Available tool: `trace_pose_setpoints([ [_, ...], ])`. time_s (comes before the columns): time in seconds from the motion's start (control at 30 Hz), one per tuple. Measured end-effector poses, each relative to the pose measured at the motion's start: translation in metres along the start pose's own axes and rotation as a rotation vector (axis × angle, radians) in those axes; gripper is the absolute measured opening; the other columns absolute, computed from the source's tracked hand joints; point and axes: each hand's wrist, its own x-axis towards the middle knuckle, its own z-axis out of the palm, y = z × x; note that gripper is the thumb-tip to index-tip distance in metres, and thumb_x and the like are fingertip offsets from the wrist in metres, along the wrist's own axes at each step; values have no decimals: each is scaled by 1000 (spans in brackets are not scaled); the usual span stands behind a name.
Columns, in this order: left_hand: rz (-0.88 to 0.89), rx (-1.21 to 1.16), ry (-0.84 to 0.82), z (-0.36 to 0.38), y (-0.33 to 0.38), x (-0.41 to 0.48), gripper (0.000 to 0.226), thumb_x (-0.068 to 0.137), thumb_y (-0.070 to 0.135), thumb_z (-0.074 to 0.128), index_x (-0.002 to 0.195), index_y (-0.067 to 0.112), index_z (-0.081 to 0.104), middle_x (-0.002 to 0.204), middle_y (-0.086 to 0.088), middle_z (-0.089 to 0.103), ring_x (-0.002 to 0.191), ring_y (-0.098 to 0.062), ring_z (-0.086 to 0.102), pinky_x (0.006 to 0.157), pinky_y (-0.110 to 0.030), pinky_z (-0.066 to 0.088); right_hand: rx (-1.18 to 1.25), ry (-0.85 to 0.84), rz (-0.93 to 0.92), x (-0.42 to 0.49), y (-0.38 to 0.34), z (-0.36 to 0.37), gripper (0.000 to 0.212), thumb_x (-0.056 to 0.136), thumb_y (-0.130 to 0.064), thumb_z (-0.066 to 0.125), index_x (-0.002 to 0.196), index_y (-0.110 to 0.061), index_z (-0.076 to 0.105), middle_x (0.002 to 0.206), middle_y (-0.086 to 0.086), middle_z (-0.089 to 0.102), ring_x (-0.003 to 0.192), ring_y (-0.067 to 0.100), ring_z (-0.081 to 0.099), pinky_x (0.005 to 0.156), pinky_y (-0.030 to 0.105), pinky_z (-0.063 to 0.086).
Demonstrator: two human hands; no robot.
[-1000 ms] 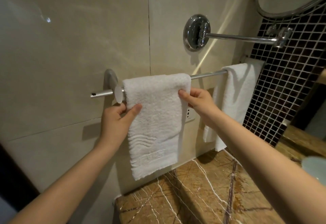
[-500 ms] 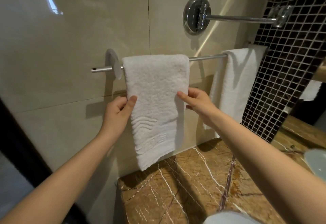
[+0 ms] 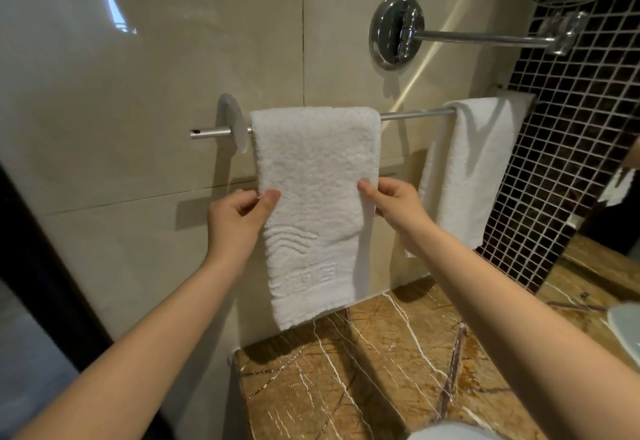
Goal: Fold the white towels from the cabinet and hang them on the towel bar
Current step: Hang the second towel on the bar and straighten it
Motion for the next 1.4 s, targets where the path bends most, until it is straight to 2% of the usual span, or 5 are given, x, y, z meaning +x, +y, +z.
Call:
trace_pose_setpoints([
  [0.23, -128, -45, -164, -4, -10, -2, 33, 96, 29, 48, 78, 7, 66, 85, 3, 66, 77, 0, 61, 72, -11, 43, 28, -55, 53, -3, 7, 3, 26, 87, -38, 65, 99, -17, 72, 105, 0, 73, 105, 26, 65, 99, 47, 45],
  [0.53, 12, 152, -149, -10, -20, -14, 39, 89, 18, 62, 54, 10, 48, 64, 4, 39, 53, 5, 40, 53, -8, 29, 26, -113, 61, -10, 25, -1, 13, 89, -30, 65, 87, -19, 71, 84, -14, 74, 78, -2, 68, 60, 6, 47],
  [0.77, 26, 109, -35, -6, -23, -20, 40, 88, 16, 66, 54, 13, 45, 49, 16, 39, 49, 4, 34, 47, -11, 26, 15, -33, -42, -12, 38, -2, 45, 88, -26, 66, 92, 18, 60, 80, 10, 59, 71, 13, 50, 60, 16, 39],
  [1.0, -11, 93, -113, -3, -29, -34, 27, 86, 22, 67, 60, 21, 58, 66, 11, 55, 54, 6, 47, 51, -7, 36, 37, -117, 24, -26, 49, -5, 6, 86, -25, 67, 88, -21, 71, 86, -10, 75, 82, 6, 70, 67, 15, 53],
  [1.4, -17, 171, -103, -6, -51, -48, 31, 81, 16, 72, 57, 3, 57, 65, 1, 50, 51, 4, 43, 49, -8, 31, 28, -50, 57, -35, 73, 5, 7, 87, -15, 66, 92, -14, 71, 87, -6, 73, 76, 2, 69, 66, 14, 53],
])
